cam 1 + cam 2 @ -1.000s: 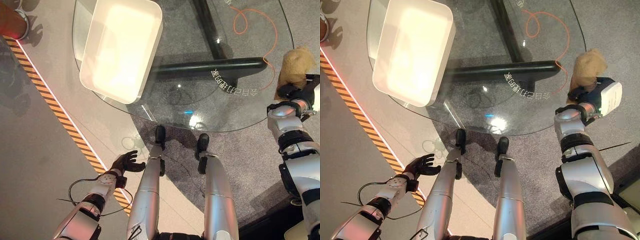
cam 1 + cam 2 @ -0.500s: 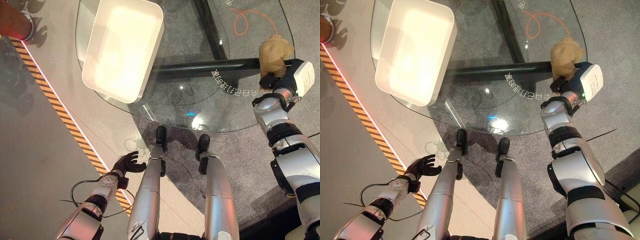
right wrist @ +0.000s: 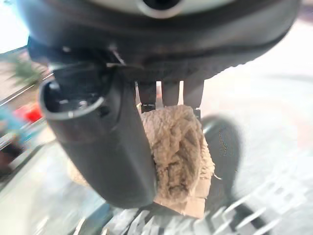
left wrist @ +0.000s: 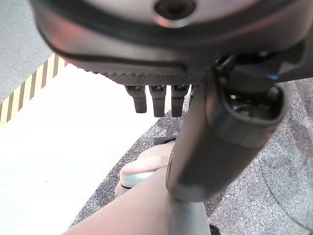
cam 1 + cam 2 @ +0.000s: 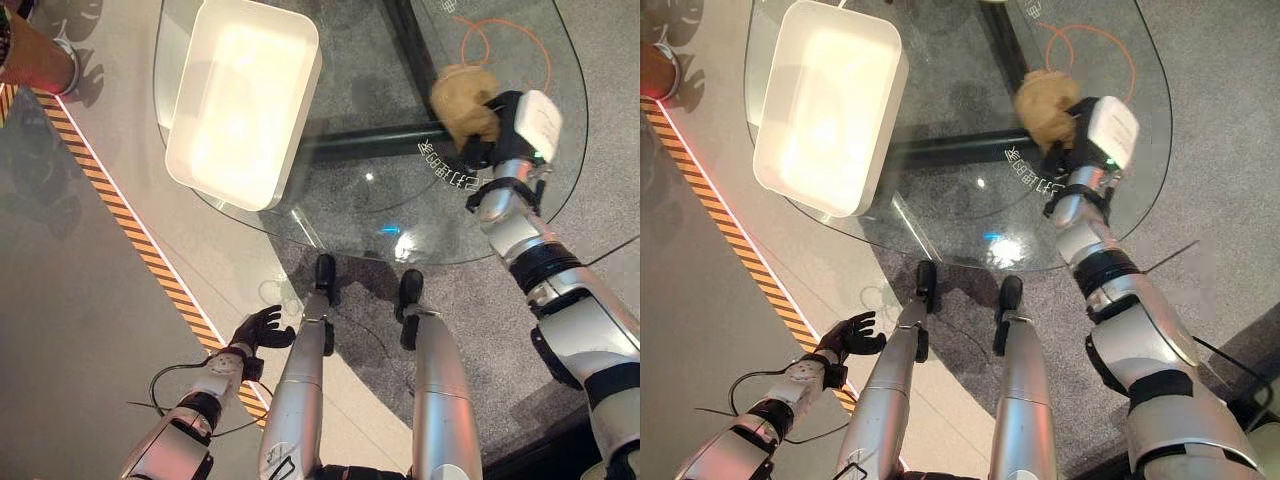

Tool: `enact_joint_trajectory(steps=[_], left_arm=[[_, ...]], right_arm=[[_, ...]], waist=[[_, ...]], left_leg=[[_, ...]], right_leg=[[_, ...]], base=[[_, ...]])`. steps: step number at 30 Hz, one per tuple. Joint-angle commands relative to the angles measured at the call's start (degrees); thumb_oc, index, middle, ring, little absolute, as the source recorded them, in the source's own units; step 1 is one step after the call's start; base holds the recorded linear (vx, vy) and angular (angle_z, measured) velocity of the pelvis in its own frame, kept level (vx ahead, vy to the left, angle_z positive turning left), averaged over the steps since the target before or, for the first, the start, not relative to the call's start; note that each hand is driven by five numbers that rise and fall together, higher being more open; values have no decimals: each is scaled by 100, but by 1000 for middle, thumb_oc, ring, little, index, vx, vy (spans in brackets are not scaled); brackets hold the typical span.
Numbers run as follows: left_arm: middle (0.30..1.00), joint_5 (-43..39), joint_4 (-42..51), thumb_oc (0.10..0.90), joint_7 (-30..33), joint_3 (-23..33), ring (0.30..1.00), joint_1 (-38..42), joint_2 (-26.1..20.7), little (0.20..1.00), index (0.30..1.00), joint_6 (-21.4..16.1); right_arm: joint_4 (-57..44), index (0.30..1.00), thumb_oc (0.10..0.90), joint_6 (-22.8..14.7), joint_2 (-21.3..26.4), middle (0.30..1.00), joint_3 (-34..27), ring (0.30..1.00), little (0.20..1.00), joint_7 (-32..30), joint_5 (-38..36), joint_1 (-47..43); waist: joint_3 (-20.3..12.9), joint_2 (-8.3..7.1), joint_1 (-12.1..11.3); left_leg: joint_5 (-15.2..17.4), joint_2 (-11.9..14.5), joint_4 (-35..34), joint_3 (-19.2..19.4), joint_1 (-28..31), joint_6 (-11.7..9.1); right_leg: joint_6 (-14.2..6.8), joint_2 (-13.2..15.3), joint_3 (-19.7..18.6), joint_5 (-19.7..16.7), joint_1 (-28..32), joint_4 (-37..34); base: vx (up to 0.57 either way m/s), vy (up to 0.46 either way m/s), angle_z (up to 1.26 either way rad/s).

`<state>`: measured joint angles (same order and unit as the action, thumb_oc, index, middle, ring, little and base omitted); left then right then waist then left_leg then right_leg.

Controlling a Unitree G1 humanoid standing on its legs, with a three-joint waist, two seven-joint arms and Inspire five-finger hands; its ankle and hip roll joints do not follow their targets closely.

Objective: Wipe the table with a cloth and put it in the basket.

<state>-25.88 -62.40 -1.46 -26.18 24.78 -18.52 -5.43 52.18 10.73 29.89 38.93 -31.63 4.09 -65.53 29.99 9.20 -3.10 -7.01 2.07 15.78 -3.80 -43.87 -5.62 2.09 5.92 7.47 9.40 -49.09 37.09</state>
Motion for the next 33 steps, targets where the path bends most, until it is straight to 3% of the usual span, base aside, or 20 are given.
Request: enact_joint_trajectory(steps=[1,14,33], left_arm=[[900,149,-44,800,4,-69,900,-142,240,900,900,-54],[900,144,-48,800,35,-14,900,-34,281,900,900,12],[900,-29,-67,800,62,105,900,1,277,900,900,-13]], right_arm=[[-555,300,100,-508,-841,300,562,300,200,790,427,-185],[-881,300,100,-632,-1180,300,806,300,200,1109,799,271],[-1187,300,100,-739,-1221,300,874,300,200,1490,752,643]], waist=[[-20,-45,-210],[-20,-81,-180],[-20,-143,-107]], left_leg=[[665,-505,788,455,35,461],[606,-510,752,476,-11,464],[588,-478,772,498,-68,458]], right_leg=[[-120,-165,-20,-459,317,-795],[-152,-140,-3,-521,258,-828],[-171,-123,-14,-562,184,-823]], base=[[-3,13,3],[-3,5,2],[0,0,0]])
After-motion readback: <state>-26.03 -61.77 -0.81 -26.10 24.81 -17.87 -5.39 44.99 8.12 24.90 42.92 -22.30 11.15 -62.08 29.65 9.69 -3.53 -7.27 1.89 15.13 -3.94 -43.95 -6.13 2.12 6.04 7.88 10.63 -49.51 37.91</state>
